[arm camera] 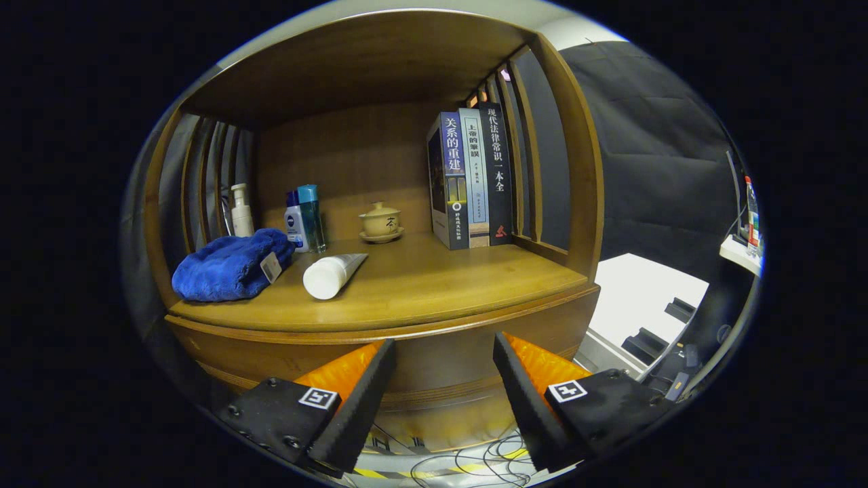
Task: Pull open the drawer, take out the items inside it, and place them on the countertop above the cabinet.
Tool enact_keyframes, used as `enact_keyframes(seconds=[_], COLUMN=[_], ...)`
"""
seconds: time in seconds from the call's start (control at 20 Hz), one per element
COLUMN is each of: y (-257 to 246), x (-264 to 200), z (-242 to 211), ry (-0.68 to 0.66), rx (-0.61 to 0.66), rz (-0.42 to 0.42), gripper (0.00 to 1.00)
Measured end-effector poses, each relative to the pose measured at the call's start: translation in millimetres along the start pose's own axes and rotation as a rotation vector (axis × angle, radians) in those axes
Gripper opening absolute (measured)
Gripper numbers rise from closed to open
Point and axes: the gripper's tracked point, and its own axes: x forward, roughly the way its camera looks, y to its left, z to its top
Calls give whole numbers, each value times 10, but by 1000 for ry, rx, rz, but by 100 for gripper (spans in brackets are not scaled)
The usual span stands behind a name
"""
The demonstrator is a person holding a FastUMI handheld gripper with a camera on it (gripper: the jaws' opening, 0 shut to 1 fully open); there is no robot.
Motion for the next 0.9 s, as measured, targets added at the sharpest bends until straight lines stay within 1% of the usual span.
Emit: enact_keyframes(seconds=[0.1, 0.3, 0.45, 0.5, 0.65, 0.7, 0.8, 0.9], y=[-3, -16, -68, -86, 8, 8, -88, -225], x=[-34, 2, -5, -35, -233, -302, -359, -448], z=[12, 11, 10, 25, 296, 356, 482, 650], ry=[-6, 4, 46, 63, 38, 34, 12, -16], rx=[1, 23, 11, 26, 132, 141, 108, 62], rz=[9, 37, 54, 57, 126, 142, 139, 99], gripper=[96, 97, 98, 99, 99, 99, 99, 99])
